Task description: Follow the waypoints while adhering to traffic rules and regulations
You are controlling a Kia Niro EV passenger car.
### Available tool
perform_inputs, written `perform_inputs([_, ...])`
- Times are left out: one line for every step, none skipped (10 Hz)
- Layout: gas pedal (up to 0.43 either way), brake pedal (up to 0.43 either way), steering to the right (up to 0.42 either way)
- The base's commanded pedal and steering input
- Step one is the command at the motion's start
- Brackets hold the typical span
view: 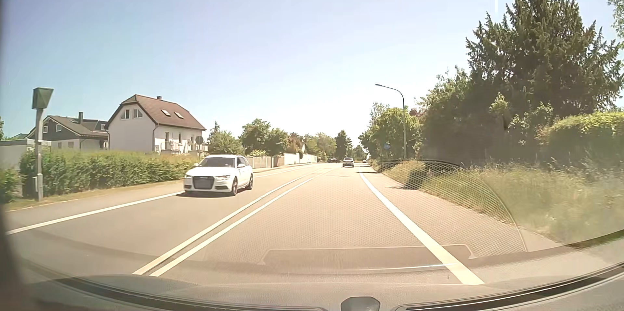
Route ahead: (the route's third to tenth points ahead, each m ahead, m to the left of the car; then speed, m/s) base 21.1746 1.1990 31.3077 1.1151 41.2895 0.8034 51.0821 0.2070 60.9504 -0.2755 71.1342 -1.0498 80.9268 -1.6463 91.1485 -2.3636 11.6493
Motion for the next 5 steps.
perform_inputs([0.039, 0.030, 0.007])
perform_inputs([0.039, 0.030, 0.007])
perform_inputs([0.039, 0.030, 0.007])
perform_inputs([0.039, 0.030, 0.007])
perform_inputs([0.039, 0.030, 0.007])
